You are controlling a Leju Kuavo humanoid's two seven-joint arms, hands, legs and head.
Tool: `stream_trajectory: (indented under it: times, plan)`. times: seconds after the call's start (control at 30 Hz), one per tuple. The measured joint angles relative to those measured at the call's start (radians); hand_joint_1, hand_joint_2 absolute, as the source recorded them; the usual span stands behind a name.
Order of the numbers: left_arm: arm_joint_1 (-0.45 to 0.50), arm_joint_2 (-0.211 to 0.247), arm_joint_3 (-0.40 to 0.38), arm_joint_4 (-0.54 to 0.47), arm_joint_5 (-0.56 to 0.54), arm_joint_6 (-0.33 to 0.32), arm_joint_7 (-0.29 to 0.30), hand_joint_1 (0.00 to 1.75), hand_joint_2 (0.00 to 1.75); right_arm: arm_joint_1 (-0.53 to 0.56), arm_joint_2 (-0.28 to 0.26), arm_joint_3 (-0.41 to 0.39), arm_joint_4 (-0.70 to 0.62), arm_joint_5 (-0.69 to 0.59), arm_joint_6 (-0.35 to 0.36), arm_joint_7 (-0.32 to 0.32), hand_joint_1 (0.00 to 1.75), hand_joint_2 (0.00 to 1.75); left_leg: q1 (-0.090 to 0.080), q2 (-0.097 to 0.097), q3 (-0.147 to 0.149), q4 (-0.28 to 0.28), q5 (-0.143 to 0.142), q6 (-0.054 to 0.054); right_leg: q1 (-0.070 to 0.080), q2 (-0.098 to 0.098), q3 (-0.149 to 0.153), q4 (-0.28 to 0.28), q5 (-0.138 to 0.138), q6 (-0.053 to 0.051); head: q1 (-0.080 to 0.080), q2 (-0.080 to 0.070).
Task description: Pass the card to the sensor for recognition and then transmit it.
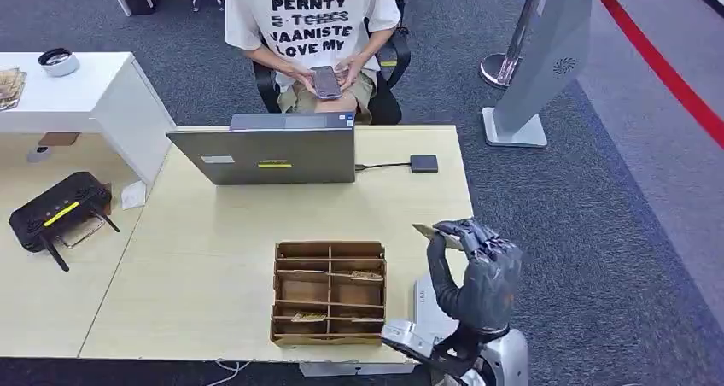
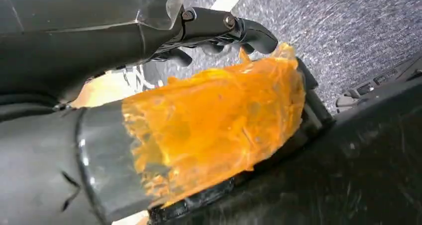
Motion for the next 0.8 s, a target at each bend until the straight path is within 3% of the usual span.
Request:
stream_trajectory:
  times: [0.17,0.4,0.47,0.5,0.57,0.63,0.8]
  plan:
    - [-0.007,0.0,-0.037,0.0,-0.031,-0.017,0.004,0.0,0.0,-0.097,0.0,0.011,0.023,0.091,0.0,0.045,1.75,1.75,0.0,0.0,0.0,0.0,0.0,0.0,0.0,0.0,0.0,0.0,0.0,0.0,0.0,0.0]
    - [-0.008,0.0,-0.039,0.0,-0.033,-0.019,0.005,0.0,0.0,-0.102,-0.001,0.012,0.025,0.096,0.0,0.048,1.75,1.75,0.0,0.0,0.0,0.0,0.0,0.0,0.0,0.0,0.0,0.0,0.0,0.0,0.0,0.0]
    - [-0.014,0.0,-0.053,0.0,-0.042,-0.026,0.009,0.0,0.0,-0.155,-0.004,0.014,0.047,0.133,0.0,0.076,1.75,1.75,0.0,0.0,0.0,0.0,0.0,0.0,0.0,0.001,0.0,0.0,0.001,0.0,0.0,0.0]
    - [-0.016,0.0,-0.061,0.0,-0.048,-0.029,0.01,0.0,0.0,-0.184,-0.008,0.018,0.061,0.158,0.0,0.101,1.75,1.75,0.0,0.0,0.0,0.0,0.0,0.0,0.0,0.0,0.0,0.0,0.001,0.0,0.0,0.0]
    - [-0.025,0.0,-0.095,0.0,-0.078,-0.046,0.016,0.0,0.0,-0.353,-0.048,0.06,0.188,0.29,0.0,0.236,1.75,1.75,0.0,0.001,0.001,0.0,0.001,0.0,0.0,0.001,0.0,0.0,0.001,0.0,0.0,0.0]
    - [-0.038,-0.001,-0.134,0.0,-0.105,-0.066,0.022,0.0,0.0,-0.578,-0.117,0.144,0.418,0.398,0.003,0.389,1.75,1.75,0.0,0.001,0.0,0.001,0.002,0.0,0.0,0.001,0.0,0.0,0.002,0.0,0.0,0.0]
    - [-0.04,-0.001,-0.158,0.0,-0.109,-0.071,0.024,0.0,0.0,-0.736,-0.168,0.203,0.596,0.421,0.008,0.493,1.75,1.75,0.0,0.001,0.0,0.001,0.002,0.0,0.0,0.001,-0.001,0.001,0.002,0.0,0.0,0.0]
